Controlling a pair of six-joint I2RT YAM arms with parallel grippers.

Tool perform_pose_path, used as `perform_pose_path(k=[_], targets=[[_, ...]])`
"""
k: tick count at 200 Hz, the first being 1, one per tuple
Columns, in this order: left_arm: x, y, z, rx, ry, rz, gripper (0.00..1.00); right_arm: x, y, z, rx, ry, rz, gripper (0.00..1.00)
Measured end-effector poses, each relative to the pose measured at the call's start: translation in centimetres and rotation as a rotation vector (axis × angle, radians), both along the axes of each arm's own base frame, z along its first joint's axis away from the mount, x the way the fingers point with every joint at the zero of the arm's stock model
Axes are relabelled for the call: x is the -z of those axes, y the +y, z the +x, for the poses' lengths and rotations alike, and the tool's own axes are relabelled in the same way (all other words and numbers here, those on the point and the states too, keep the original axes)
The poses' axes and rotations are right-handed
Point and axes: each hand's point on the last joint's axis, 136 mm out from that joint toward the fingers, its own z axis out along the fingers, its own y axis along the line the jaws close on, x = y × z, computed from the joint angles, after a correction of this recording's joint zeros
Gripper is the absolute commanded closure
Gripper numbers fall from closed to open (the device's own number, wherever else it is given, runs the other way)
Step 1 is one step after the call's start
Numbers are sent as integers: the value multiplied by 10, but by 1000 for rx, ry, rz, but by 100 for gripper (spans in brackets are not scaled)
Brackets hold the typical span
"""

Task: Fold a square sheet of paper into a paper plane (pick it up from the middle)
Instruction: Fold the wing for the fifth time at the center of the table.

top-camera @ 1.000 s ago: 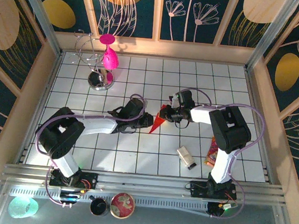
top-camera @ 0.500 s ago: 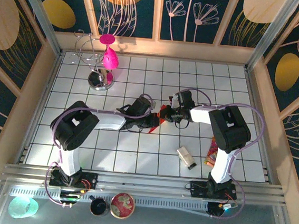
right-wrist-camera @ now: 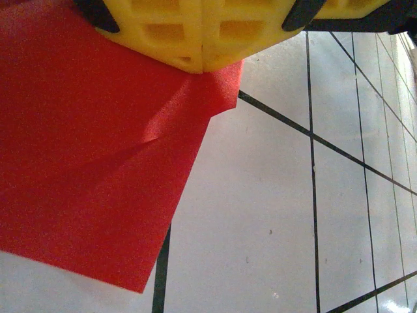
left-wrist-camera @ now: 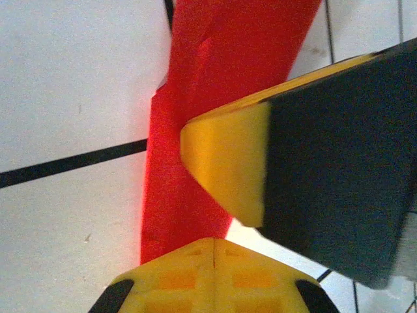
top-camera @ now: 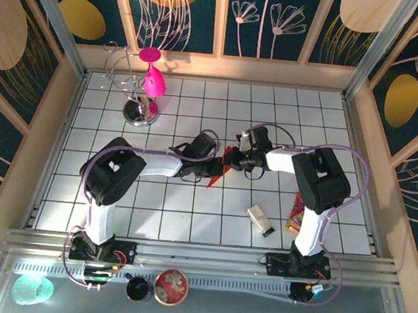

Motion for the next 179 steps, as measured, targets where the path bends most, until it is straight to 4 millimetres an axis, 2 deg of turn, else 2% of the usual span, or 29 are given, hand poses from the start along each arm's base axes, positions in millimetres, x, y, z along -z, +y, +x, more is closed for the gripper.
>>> perform_pose_path(k=[179], targets=[[6, 5, -10, 17, 8, -29, 100, 3, 2, 0, -5, 13, -5, 95]])
